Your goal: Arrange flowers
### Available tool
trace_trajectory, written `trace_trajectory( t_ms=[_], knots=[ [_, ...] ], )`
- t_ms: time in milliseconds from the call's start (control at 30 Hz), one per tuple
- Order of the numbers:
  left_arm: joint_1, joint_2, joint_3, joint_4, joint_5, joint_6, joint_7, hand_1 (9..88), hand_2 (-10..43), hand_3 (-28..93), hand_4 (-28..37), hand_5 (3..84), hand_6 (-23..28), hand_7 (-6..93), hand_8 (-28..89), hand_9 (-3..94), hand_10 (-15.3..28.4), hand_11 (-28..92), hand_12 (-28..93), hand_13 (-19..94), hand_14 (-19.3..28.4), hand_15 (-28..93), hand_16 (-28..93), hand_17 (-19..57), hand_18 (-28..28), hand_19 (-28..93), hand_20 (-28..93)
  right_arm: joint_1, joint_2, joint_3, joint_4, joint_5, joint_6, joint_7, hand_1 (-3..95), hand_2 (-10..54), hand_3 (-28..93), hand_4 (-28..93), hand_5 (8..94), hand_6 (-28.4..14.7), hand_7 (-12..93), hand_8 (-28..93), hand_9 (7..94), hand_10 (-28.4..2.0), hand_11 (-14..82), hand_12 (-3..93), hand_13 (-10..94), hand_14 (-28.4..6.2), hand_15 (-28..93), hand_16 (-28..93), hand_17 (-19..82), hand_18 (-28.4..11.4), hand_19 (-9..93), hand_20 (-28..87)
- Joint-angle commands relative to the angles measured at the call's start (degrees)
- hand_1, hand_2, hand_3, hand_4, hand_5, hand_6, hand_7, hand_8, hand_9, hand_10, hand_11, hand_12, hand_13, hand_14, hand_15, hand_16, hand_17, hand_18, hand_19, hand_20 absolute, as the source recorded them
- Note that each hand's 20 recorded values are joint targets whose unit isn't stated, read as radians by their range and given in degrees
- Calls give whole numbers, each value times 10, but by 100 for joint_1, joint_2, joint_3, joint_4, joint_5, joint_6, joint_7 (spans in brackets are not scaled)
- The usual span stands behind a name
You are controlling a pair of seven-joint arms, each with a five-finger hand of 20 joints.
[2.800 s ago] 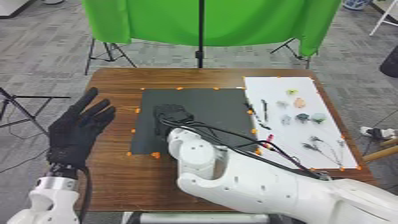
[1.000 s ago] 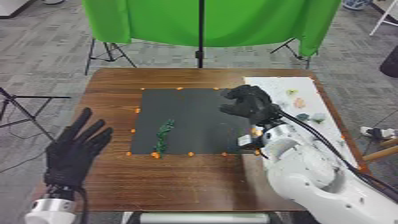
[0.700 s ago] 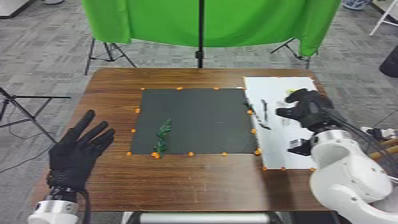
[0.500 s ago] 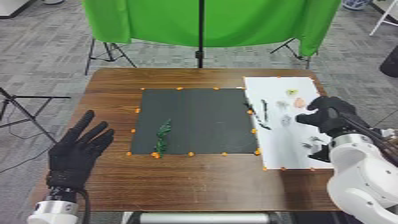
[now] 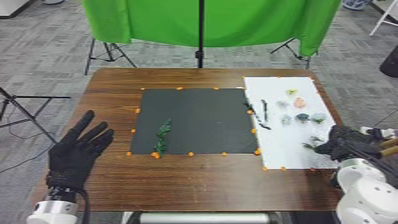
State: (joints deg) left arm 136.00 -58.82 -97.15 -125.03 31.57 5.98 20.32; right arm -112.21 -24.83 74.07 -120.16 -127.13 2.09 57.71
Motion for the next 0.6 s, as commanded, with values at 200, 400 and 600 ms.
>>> trace_trajectory(
  t_ms=[200, 400, 600],
  knots=[
    [68, 30, 37, -15, -44, 61, -24, 209, 55, 809, -283, 319, 48, 100, -102, 322, 186, 167, 88, 206, 270, 401, -79, -121, 246, 505, 50, 732, 349, -1009, 572, 46, 506, 380, 359, -78, 751, -271, 667, -35, 152, -126, 701, -152, 386, 153, 658, -132, 696, 107, 284, -242, 866, 220],
    [61, 4, 22, -21, -22, 80, -44, 211, 55, 808, -283, 319, 48, 100, -102, 322, 186, 168, 88, 206, 270, 401, -79, -121, 246, 505, 49, 1138, 329, -1444, 721, -221, 463, 465, 520, -70, 676, -282, 829, -10, 179, 1, 835, -109, 384, 189, 766, -86, 662, 149, 358, -226, 915, 227],
    [86, -8, -16, -43, -17, 95, -37, 212, 56, 807, -283, 318, 49, 101, -102, 322, 186, 168, 88, 205, 269, 400, -79, -121, 246, 506, 49, 1485, 339, -1642, 500, -356, 490, 446, 540, -82, 674, -283, 862, -3, 190, 25, 874, -105, 415, 188, 805, -74, 678, 170, 389, -223, 931, 271]
  ],
)
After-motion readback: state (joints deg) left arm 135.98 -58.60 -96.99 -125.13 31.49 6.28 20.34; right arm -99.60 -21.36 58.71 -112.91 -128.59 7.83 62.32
